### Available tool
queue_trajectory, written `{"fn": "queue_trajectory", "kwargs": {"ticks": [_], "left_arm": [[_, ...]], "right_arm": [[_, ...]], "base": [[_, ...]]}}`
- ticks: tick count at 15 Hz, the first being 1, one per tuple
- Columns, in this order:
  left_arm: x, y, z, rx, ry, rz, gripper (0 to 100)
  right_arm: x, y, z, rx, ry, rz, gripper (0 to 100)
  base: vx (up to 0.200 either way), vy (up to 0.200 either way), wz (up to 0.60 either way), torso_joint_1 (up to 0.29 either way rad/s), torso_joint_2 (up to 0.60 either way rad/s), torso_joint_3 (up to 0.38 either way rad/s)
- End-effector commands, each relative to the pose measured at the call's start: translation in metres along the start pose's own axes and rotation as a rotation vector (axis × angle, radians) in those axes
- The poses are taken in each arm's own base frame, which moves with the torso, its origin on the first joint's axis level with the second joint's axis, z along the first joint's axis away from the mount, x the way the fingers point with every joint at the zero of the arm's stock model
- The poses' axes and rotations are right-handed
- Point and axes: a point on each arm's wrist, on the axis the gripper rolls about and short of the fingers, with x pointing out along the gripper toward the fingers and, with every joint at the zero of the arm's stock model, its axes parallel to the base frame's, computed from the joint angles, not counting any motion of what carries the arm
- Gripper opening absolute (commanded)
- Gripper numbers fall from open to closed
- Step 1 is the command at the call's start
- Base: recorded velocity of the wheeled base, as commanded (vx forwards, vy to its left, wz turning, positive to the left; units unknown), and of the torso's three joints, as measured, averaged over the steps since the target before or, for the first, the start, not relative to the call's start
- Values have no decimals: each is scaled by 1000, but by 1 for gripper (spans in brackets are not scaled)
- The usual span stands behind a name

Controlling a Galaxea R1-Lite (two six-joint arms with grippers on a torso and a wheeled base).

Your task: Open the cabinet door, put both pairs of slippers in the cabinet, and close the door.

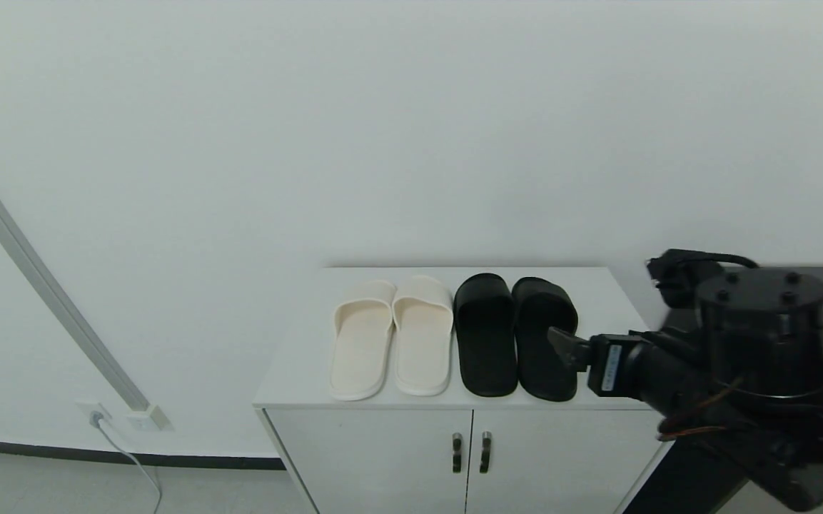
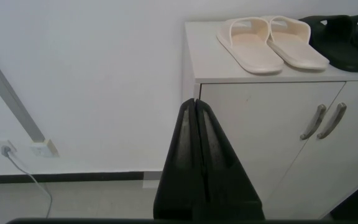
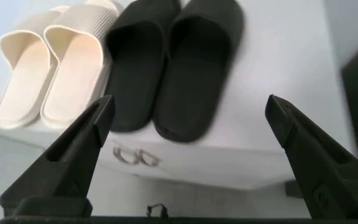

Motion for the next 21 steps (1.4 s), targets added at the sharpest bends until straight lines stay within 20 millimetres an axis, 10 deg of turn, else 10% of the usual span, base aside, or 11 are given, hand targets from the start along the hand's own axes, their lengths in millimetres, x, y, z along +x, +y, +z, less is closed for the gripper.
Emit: {"fn": "queue_trajectory", "kwargs": {"ticks": [1, 18, 19, 21], "left_arm": [[0, 0, 0, 0, 2, 0, 0], [0, 0, 0, 0, 2, 0, 0], [0, 0, 0, -1, 2, 0, 0], [0, 0, 0, 0, 2, 0, 0]], "right_arm": [[61, 29, -39, -40, 24, -81, 100], [216, 45, -39, -115, -100, -248, 100], [221, 46, -38, -108, -111, -249, 0], [226, 45, -39, -107, -113, -256, 0]], "base": [[0, 0, 0, 0, 0, 0], [0, 0, 0, 0, 0, 0], [0, 0, 0, 0, 0, 0], [0, 0, 0, 0, 0, 0]]}}
